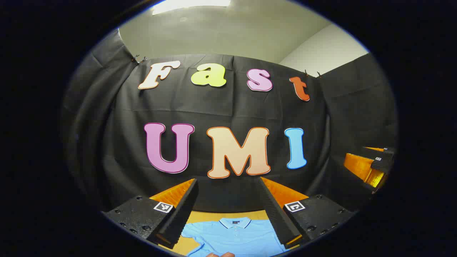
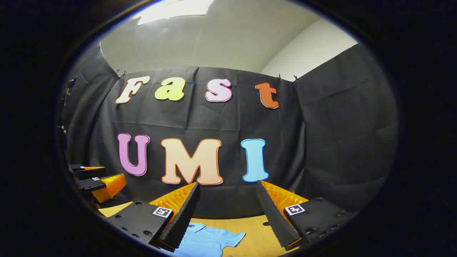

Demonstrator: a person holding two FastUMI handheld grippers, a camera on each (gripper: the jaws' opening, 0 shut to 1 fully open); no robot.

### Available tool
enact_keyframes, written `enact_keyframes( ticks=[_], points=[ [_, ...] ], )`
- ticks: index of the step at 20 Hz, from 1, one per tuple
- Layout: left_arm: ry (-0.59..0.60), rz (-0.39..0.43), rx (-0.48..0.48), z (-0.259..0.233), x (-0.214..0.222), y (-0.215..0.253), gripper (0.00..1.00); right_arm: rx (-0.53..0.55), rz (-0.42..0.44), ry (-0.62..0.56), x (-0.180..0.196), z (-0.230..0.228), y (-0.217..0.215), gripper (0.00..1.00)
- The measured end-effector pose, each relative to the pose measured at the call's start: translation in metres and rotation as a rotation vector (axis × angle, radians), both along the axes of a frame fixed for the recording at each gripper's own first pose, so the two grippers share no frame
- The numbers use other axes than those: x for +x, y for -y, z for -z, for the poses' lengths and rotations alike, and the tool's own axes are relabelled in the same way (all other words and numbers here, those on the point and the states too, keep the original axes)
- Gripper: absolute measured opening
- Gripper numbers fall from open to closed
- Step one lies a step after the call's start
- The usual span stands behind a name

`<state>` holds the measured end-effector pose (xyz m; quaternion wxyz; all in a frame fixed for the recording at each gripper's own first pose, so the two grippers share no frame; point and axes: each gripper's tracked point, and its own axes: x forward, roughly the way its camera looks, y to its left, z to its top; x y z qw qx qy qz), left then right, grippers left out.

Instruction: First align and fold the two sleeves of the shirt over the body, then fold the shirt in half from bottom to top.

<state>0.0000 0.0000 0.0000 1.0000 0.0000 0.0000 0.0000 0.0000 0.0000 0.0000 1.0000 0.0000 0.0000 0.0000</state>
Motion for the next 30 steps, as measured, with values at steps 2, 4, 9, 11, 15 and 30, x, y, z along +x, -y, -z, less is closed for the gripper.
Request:
enact_keyframes(
  ticks=[2, 4, 9, 11, 15, 30],
  points=[
    [0.009, 0.004, -0.011, 0.0, 0.0, -0.002, 0.97, -0.004, -0.002, 0.0, 0.001, 0.0, -0.006, 0.98],
    [0.004, 0.007, -0.019, 0.002, 0.001, -0.004, 0.97, -0.008, -0.007, -0.011, 0.001, 0.003, -0.01, 0.98],
    [0.005, 0.006, -0.022, 0.003, 0.003, -0.009, 0.97, -0.012, -0.012, -0.008, 0.002, 0.003, -0.014, 0.98],
    [0.001, -0.003, -0.028, 0.005, 0.002, -0.013, 0.97, -0.011, -0.014, -0.012, 0.005, 0.006, -0.016, 0.98],
    [-0.006, -0.02, -0.031, 0.008, 0.004, -0.02, 0.98, -0.02, -0.015, -0.025, 0.006, 0.012, -0.017, 0.98],
    [-0.021, -0.105, -0.028, 0.014, -0.002, -0.043, 0.97, -0.094, -0.038, -0.086, 0.046, 0.069, -0.007, 0.99]
  ],
)
